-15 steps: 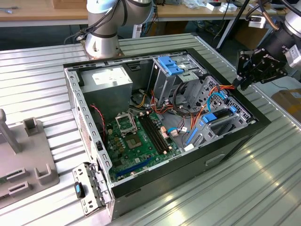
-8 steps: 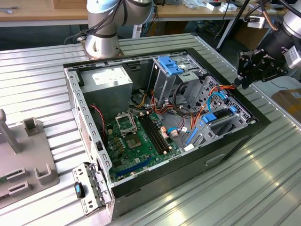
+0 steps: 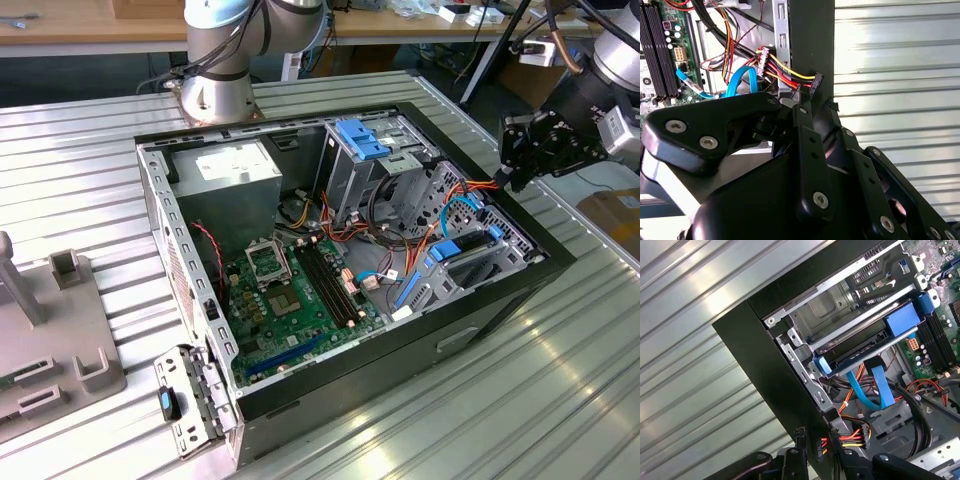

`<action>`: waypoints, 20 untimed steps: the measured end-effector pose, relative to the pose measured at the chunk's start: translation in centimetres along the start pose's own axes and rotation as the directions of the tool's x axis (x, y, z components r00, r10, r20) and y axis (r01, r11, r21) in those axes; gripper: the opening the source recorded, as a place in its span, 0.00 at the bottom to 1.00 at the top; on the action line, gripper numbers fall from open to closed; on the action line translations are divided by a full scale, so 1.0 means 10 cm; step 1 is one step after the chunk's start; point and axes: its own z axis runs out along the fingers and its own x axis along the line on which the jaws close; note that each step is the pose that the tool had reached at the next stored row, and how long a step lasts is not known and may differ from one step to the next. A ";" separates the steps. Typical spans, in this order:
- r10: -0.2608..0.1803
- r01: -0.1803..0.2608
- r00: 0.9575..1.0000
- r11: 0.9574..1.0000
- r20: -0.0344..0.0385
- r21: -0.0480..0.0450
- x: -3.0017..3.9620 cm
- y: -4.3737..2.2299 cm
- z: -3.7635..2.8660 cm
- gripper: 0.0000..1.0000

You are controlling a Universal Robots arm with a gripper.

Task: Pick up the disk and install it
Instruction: 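Insert the first disk wire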

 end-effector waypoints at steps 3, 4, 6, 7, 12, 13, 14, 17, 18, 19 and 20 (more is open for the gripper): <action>0.000 0.000 1.000 1.000 0.003 0.008 -0.001 0.002 0.005 0.30; 0.001 -0.001 1.000 1.000 0.005 0.013 -0.002 0.004 0.007 0.30; -0.001 0.001 1.000 1.000 -0.001 0.026 -0.003 0.008 0.027 0.30; -0.003 0.003 1.000 1.000 -0.007 0.031 -0.003 0.009 0.036 0.30; -0.009 0.010 1.000 0.999 -0.013 0.037 -0.011 0.024 0.086 0.30; -0.010 0.010 1.000 0.999 -0.014 0.038 -0.012 0.026 0.093 0.30; -0.011 0.011 1.000 0.999 -0.014 0.038 -0.014 0.028 0.096 0.30; -0.011 0.011 1.000 0.999 -0.014 0.038 -0.015 0.029 0.097 0.30; -0.011 0.011 1.000 0.999 -0.014 0.038 -0.016 0.029 0.097 0.30; -0.011 0.011 1.000 0.999 -0.014 0.038 -0.016 0.030 0.098 0.30; -0.011 0.011 1.000 0.999 -0.014 0.038 -0.016 0.030 0.098 0.29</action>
